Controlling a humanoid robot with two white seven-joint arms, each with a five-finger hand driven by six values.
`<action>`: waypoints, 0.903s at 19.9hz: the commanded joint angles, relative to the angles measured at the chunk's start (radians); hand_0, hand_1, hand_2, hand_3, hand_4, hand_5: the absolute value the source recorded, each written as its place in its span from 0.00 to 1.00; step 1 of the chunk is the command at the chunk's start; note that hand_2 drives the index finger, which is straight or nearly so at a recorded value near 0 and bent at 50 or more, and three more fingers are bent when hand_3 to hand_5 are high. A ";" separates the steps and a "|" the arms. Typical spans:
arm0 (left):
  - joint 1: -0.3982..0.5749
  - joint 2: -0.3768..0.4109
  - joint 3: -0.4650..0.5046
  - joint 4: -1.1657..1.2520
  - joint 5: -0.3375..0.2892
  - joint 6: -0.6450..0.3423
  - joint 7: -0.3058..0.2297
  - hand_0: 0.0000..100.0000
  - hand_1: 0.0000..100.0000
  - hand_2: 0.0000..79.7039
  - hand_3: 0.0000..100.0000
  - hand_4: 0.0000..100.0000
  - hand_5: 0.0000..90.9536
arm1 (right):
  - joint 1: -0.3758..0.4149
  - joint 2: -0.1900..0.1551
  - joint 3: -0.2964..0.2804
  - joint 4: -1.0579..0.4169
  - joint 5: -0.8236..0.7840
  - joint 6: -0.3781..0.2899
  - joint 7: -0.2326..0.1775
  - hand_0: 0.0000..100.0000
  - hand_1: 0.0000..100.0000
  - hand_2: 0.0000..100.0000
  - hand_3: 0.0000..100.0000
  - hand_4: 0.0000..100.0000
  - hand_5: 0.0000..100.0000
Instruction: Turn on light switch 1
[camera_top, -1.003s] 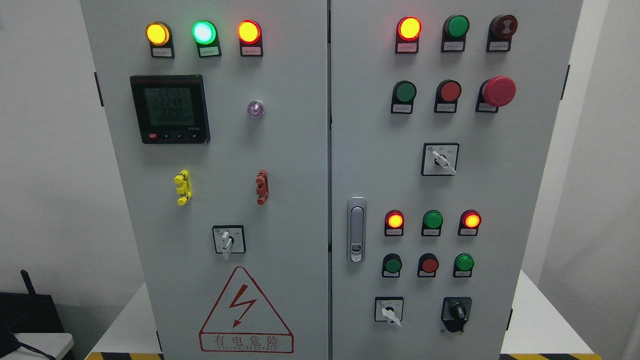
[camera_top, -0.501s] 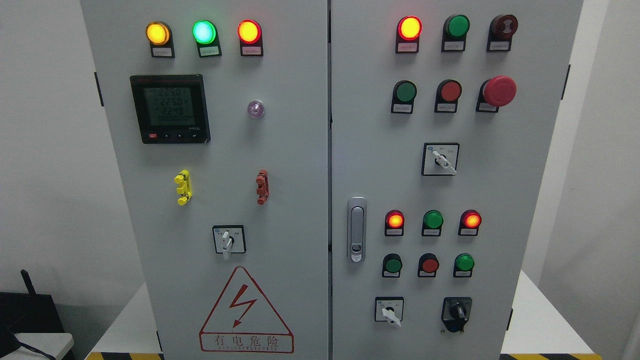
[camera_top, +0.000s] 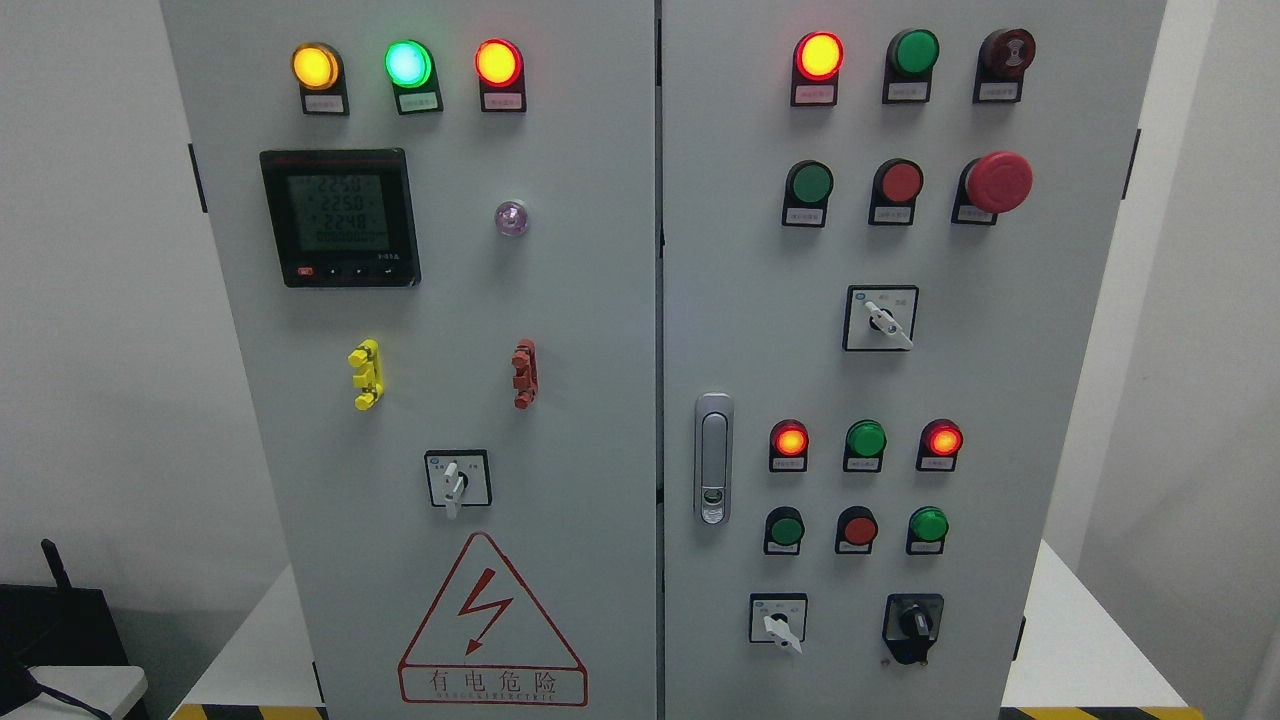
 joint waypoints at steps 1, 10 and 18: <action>-0.020 -0.014 -0.205 -0.209 -0.021 -0.003 0.027 0.34 0.07 0.38 0.42 0.51 0.28 | 0.000 0.000 0.000 0.000 -0.017 0.001 -0.001 0.12 0.39 0.00 0.00 0.00 0.00; -0.096 -0.037 -0.369 -0.223 -0.038 0.015 0.082 0.11 0.23 0.50 0.55 0.58 0.54 | 0.000 0.000 0.000 0.000 -0.017 0.001 -0.001 0.12 0.39 0.00 0.00 0.00 0.00; -0.142 -0.064 -0.538 -0.221 -0.136 0.105 0.171 0.08 0.27 0.55 0.58 0.63 0.61 | 0.000 0.000 0.000 0.000 -0.017 0.001 -0.001 0.12 0.39 0.00 0.00 0.00 0.00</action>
